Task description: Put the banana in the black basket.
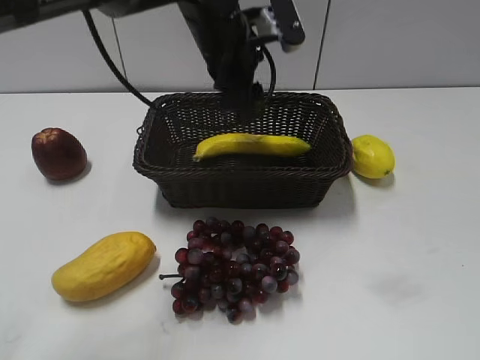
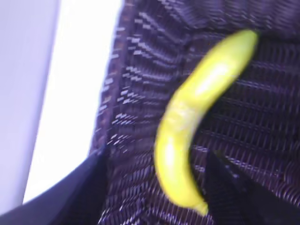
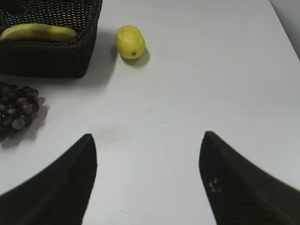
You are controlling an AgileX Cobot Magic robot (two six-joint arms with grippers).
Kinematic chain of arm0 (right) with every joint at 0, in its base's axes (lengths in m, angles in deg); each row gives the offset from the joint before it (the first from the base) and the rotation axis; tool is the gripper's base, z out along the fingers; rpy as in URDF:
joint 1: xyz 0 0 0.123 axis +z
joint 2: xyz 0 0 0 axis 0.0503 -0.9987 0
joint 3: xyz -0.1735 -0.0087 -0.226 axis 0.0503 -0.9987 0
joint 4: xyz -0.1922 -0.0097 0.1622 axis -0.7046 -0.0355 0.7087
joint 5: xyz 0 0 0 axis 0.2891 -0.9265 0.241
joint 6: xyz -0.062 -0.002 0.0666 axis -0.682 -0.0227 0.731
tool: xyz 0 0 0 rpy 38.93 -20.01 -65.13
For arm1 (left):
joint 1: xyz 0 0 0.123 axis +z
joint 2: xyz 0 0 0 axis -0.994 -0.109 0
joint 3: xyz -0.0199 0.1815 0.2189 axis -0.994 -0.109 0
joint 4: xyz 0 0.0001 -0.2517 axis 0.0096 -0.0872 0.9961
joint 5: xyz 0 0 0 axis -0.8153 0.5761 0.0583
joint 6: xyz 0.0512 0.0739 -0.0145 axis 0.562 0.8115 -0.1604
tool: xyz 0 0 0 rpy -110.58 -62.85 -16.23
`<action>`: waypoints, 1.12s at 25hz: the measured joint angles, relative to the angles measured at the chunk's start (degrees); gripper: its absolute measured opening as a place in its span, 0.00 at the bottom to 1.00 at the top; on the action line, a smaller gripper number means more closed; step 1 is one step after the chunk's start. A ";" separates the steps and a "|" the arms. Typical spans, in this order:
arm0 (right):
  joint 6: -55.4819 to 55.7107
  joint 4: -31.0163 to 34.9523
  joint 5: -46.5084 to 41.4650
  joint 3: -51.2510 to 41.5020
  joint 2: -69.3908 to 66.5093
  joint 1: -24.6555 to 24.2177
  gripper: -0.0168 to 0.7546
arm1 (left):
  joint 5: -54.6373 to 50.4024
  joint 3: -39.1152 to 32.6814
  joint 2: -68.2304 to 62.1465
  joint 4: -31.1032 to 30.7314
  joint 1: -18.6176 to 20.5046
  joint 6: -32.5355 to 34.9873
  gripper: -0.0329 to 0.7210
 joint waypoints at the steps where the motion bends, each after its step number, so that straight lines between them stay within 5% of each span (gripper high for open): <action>1: 0.00 0.00 0.00 0.00 0.00 0.00 0.70 | -0.82 0.00 0.85 -1.13 1.14 -2.79 0.85; 10: 0.00 0.00 0.00 0.00 0.00 0.00 0.70 | -10.45 0.00 4.22 -4.54 14.21 -24.18 0.79; 17: 0.00 0.00 0.00 0.00 0.00 0.00 0.70 | -10.73 -1.81 5.24 5.25 25.70 -29.26 0.79; 28: 0.00 0.00 0.00 0.00 0.00 0.00 0.70 | -10.92 -30.59 21.93 2.13 37.21 -26.66 0.79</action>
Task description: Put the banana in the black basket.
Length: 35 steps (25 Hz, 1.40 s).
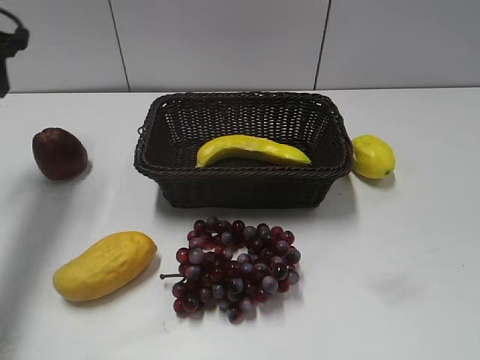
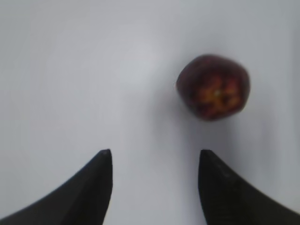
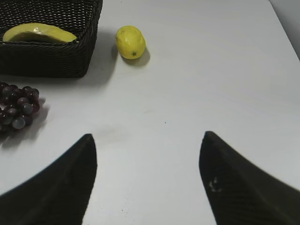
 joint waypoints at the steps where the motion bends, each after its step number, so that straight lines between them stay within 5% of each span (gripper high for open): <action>1: 0.00 0.00 0.00 0.00 0.00 0.00 0.70 | 0.00 -3.23 2.28 0.00 0.42 0.40 0.79; 14: 0.00 0.00 0.00 0.00 0.00 0.00 0.70 | 8.08 -40.25 35.68 6.66 0.68 0.86 0.79; 25: 0.00 0.00 0.00 0.00 0.00 0.00 0.70 | 10.13 -55.53 66.90 6.71 0.68 0.86 0.79; 35: 0.00 0.00 0.00 0.00 0.00 0.00 0.70 | 10.44 -60.34 91.04 4.77 0.68 0.86 0.79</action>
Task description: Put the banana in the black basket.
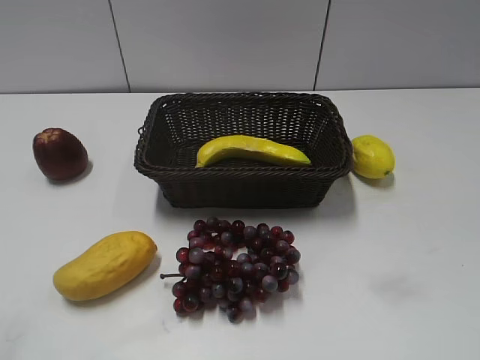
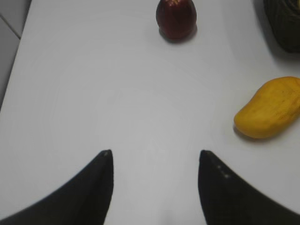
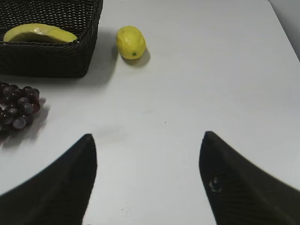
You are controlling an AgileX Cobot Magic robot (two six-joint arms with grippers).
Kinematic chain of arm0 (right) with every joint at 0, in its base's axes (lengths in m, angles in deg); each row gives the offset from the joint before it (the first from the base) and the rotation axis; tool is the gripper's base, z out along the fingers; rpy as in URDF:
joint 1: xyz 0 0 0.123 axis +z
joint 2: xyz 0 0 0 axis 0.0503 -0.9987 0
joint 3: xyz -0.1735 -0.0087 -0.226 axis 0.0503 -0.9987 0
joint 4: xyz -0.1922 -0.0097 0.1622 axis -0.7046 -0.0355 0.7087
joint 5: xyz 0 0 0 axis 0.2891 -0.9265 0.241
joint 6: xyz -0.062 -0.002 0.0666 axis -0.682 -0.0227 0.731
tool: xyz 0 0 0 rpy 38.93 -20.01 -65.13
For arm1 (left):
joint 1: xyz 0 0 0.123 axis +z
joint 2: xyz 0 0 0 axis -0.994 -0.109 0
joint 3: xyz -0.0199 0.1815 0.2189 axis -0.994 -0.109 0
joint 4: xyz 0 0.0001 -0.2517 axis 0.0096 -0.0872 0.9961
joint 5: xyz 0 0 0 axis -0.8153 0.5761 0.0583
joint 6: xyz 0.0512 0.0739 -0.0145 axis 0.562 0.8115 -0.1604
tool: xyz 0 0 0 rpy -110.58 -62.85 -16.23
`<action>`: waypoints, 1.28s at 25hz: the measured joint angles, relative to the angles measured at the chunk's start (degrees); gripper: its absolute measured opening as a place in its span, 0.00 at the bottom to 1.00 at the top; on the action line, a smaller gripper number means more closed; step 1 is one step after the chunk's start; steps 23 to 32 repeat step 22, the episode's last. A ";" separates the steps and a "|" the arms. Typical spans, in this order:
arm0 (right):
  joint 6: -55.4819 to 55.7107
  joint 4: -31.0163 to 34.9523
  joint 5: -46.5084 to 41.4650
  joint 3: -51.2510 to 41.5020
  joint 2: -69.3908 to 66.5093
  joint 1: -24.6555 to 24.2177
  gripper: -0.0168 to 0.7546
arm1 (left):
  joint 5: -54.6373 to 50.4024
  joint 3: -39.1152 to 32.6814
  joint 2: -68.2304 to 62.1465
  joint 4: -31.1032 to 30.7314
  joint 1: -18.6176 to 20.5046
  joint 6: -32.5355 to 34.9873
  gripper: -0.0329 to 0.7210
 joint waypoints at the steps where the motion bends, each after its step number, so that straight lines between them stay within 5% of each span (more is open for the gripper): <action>1: 0.00 0.00 0.00 0.00 0.00 0.00 0.70 | -0.11 -0.52 1.66 0.00 0.00 0.00 0.78; 10: 0.00 0.00 0.00 0.00 0.00 0.00 0.70 | -0.27 -0.98 10.92 0.00 0.00 0.00 0.67; 32: 0.00 0.00 0.00 0.00 0.00 0.00 0.70 | -0.31 -0.98 12.49 0.10 0.00 0.00 0.66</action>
